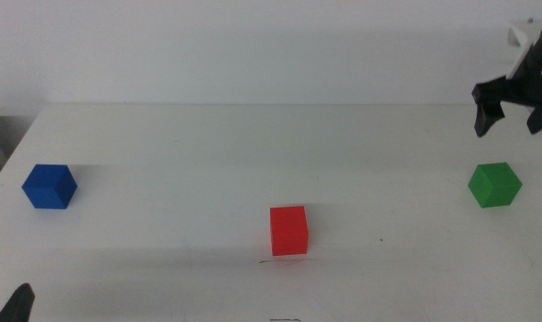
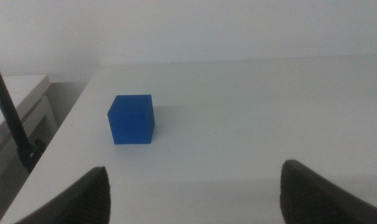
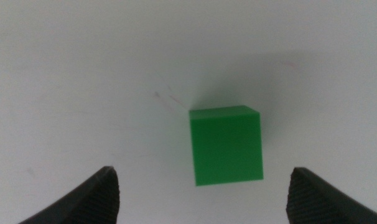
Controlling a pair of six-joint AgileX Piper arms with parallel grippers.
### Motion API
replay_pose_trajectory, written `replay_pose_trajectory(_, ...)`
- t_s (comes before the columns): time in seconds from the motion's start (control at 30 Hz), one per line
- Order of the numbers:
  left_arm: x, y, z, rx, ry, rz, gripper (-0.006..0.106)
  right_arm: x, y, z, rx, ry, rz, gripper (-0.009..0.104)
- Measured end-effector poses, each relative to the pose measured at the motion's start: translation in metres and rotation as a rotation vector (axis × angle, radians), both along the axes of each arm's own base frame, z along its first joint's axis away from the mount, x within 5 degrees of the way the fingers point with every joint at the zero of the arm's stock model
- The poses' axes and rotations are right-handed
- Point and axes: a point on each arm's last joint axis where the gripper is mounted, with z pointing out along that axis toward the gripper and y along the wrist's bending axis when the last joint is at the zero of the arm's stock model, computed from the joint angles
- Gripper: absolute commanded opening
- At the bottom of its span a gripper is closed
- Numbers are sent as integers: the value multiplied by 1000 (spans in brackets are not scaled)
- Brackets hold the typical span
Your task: Stack red cubes first, then green, then blue cubes in a specific spot.
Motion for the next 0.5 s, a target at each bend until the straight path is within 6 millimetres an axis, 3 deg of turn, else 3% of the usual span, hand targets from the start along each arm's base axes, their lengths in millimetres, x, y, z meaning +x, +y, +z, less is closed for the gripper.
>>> replay_pose_trajectory(0.23, 0, 0, 0, 0, 0, 0, 93, 11, -3, -33, 2, 75, 19, 79)
replay_pose_trajectory(0.5, 0, 0, 0, 0, 0, 0, 93, 19, -4, -57, -12, 125, 47, 79)
